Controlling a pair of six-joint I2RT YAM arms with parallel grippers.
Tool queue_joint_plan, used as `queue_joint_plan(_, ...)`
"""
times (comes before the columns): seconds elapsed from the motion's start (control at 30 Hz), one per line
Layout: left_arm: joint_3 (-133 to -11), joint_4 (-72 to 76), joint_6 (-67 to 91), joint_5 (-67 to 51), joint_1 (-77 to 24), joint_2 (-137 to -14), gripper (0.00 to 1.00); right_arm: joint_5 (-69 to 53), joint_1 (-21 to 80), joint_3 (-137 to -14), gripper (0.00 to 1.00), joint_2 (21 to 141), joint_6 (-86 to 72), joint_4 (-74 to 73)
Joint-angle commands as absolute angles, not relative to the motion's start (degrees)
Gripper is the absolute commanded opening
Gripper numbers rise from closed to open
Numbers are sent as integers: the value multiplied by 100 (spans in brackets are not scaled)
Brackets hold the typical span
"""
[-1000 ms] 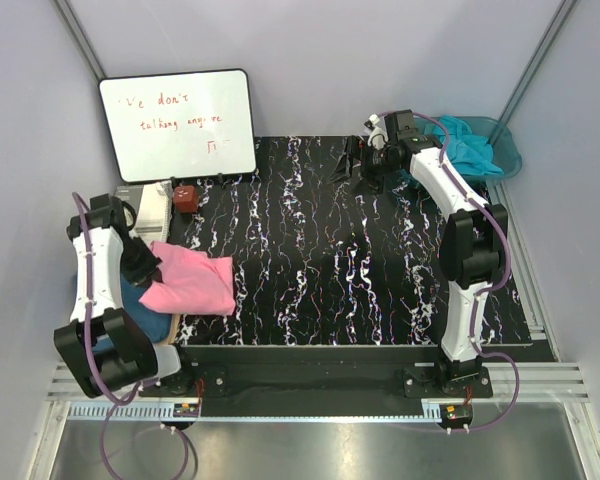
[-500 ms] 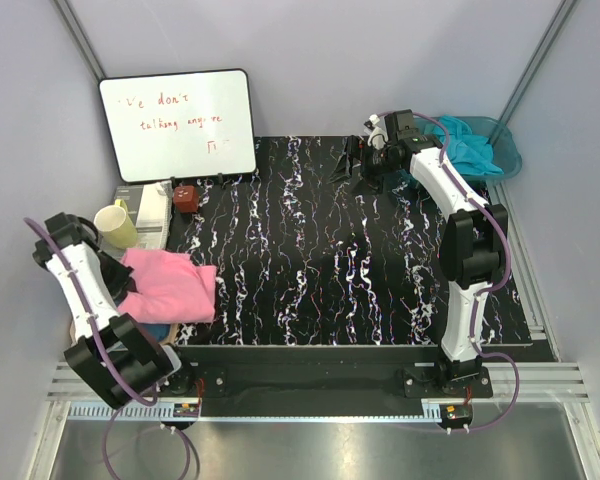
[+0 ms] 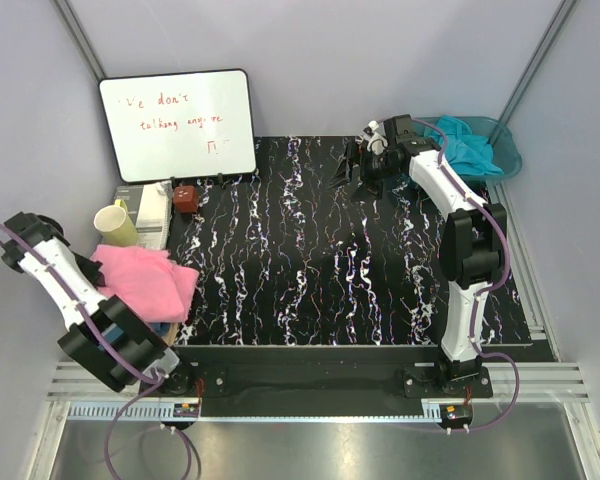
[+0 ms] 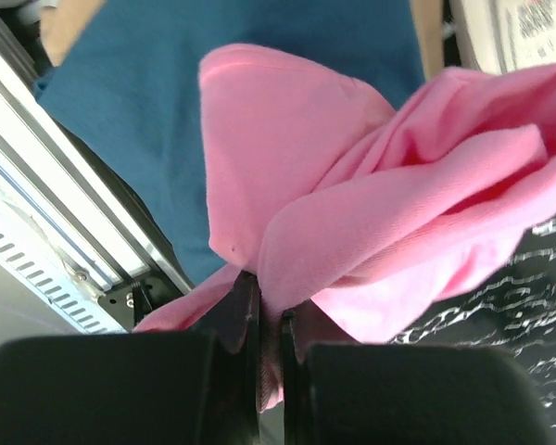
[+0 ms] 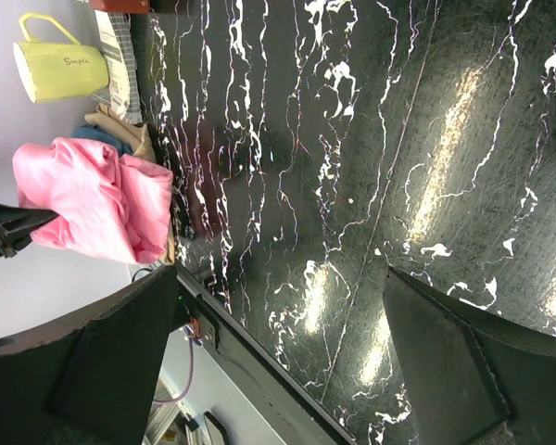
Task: Fold and stack the t-shirts
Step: Neatly place the folded tshirt to the corner
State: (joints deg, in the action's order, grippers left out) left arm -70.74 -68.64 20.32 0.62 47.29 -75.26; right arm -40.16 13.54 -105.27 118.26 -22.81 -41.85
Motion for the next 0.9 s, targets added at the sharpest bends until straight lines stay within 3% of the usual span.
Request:
queue_joint_plan(0.0,-7067,-6232,2021,264,5167,-7716,0,-4210,1327,-10494,100,11865,-2338,-4122)
queue_joint_plan(0.27,-6636,-6012,2302,474,5862,-7989,0,-4192,1327,-10345,100,11848,-2303,-4148)
queue_joint_plan(0.5,-7145,-6100,2443,1642,5915,-8436,0,-4227,1327,-10327,100,11883,-2346,-4157)
queue_joint_plan(0.7,-7444,-6100,2400,1934,5933,-8929,1,-4280,1327,-10353,100,11909,-2382,-4157)
queue_joint_plan(0.73,-7453,-6074,2365,1873,5924,-8938,4,-4280,1327,-10327,100,11909,-2391,-4166)
queue_joint_plan(0.77,-7462,-6030,2347,1820,5924,-8921,24,-4280,1327,-10318,100,11900,-2391,-4157)
queue_joint_plan(0.87,-7523,-6003,2294,1565,5924,-8833,57,-4271,1327,-10275,100,11892,-2373,-4157)
